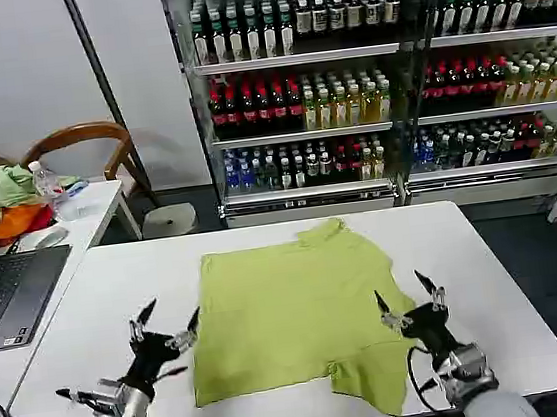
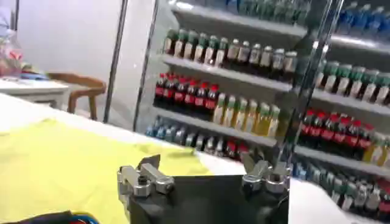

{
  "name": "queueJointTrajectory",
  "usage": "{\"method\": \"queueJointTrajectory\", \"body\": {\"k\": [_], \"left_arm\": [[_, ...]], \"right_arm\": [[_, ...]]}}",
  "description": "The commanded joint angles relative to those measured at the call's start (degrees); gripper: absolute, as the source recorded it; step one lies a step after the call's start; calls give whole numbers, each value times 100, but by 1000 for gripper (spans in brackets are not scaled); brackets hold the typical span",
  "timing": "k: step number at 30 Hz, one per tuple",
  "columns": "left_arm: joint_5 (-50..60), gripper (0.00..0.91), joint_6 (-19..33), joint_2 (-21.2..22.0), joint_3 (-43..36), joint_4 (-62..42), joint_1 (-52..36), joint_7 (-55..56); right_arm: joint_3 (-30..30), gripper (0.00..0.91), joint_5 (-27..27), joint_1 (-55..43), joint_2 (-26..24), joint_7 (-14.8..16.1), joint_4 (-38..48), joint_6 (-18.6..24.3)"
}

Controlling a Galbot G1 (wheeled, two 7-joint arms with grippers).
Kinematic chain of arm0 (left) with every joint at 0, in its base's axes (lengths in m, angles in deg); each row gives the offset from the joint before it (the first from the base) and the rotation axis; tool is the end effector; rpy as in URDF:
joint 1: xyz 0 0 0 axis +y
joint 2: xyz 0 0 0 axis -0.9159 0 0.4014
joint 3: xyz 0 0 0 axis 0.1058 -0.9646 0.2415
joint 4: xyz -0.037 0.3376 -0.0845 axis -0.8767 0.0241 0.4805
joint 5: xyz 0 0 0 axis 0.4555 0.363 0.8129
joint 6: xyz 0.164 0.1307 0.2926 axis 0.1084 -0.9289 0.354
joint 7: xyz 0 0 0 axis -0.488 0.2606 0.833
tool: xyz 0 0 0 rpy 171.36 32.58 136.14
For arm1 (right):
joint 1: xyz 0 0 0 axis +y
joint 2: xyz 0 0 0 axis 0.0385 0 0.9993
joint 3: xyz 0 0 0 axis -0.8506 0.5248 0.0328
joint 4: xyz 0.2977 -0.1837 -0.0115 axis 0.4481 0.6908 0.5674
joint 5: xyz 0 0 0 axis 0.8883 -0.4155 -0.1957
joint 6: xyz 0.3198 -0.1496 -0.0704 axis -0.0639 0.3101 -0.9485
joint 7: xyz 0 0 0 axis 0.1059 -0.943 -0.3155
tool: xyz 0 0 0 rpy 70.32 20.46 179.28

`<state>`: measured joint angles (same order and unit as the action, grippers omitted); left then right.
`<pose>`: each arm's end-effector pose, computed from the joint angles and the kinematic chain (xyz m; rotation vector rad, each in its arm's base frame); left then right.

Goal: Fold and organize the clothes.

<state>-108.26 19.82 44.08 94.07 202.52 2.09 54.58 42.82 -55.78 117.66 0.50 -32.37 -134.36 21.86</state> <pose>0.2168 0.0850 -0.2781 -0.3249 -2.8790 -0.1904 0.1847 -0.0481 -0.2807 0.3047 -2.9035 0.3238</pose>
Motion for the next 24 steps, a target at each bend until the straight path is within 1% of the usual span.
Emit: {"method": "queueJointTrajectory", "body": {"k": [1, 3, 6, 9, 12, 19, 24], "left_arm": [[-431, 907, -1226, -123, -52, 824, 757, 479], [-524, 907, -1403, -132, -105, 917, 850, 622], [-506, 907, -1405, -134, -225, 968, 999, 769], [-502, 907, -1417, -78, -354, 1023, 1048, 976], [-487, 907, -1539, -51, -439, 1000, 1099, 1156], [-565, 907, -1513, 52, -558, 675, 1052, 1537], [-1071, 907, -1503, 128, -545, 555, 934, 1904]], "right_arm": [[52, 907, 135, 708, -136, -187, -373, -131], [-7, 907, 151, 936, -157, -200, -465, -132], [-32, 907, 159, 1231, -146, -195, -513, -122], [82, 907, 131, 1385, -123, -193, -407, -92], [235, 907, 93, 1398, -87, -213, -253, -57], [326, 907, 84, 1334, -57, -315, -122, -29], [494, 907, 6, 1329, -14, -370, -40, 15]]}}
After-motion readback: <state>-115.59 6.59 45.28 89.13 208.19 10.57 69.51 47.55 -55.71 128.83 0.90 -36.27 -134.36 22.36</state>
